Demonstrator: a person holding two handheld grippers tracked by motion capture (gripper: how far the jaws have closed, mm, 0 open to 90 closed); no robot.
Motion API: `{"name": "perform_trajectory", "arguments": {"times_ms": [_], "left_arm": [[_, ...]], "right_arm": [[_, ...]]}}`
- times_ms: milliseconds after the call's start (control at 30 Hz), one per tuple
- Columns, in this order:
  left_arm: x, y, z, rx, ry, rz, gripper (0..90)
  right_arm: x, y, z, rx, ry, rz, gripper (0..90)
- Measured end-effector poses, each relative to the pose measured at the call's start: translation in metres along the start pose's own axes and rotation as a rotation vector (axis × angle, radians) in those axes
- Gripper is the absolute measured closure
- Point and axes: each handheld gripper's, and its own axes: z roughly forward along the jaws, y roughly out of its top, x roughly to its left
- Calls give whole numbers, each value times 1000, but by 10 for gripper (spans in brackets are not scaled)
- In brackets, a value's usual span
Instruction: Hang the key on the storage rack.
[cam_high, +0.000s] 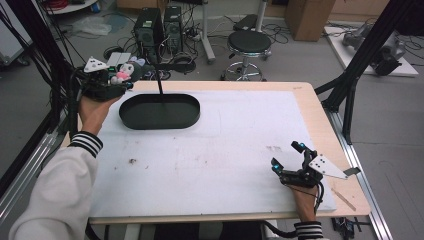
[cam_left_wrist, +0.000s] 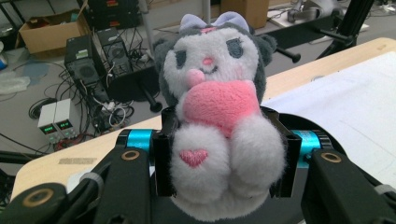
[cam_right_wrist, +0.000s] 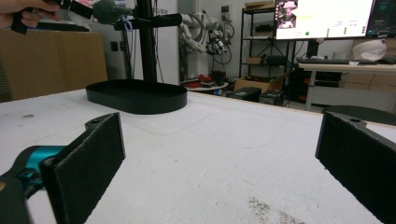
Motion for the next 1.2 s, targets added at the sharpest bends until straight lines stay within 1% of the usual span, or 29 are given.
{"name": "perform_trajectory", "arguments": {"times_ms": [167,333,367,400,567,600,733,800,833,967,1033,1067,1200], "left_arm": [[0,-4,0,13,4,1,548],[-3,-5,-3,11,-11,10,548],[-4,-7,-3,11,-13,6,548],[-4,-9,-4,19,-13,12,548],[-6,-20,-3,36,-21,12,548],[-6,-21,-3,46,-18,17,548],[-7,-26,-1,49,-20,13,548],[-8,-29,0,58,-21,16,548],[-8,-31,1,60,-23,18,548],[-8,-38,6,81,-21,20,548],[-8,-40,9,81,-18,15,548],[-8,-41,11,85,-18,16,548],[-10,-43,20,87,-21,16,548]], "right_arm": [[1,0,0,-1,1,4,4],[1,0,0,3,3,2,4],[0,0,0,1,1,-4,4],[1,0,0,4,2,0,4],[1,0,0,1,4,0,4],[1,0,0,1,3,2,4],[1,0,0,1,5,3,4],[0,0,0,-3,1,-1,4],[1,0,0,2,2,5,4],[0,0,0,-2,2,2,4],[1,0,0,0,3,8,4],[0,0,0,-2,2,1,4],[1,0,0,0,5,2,4]]}}
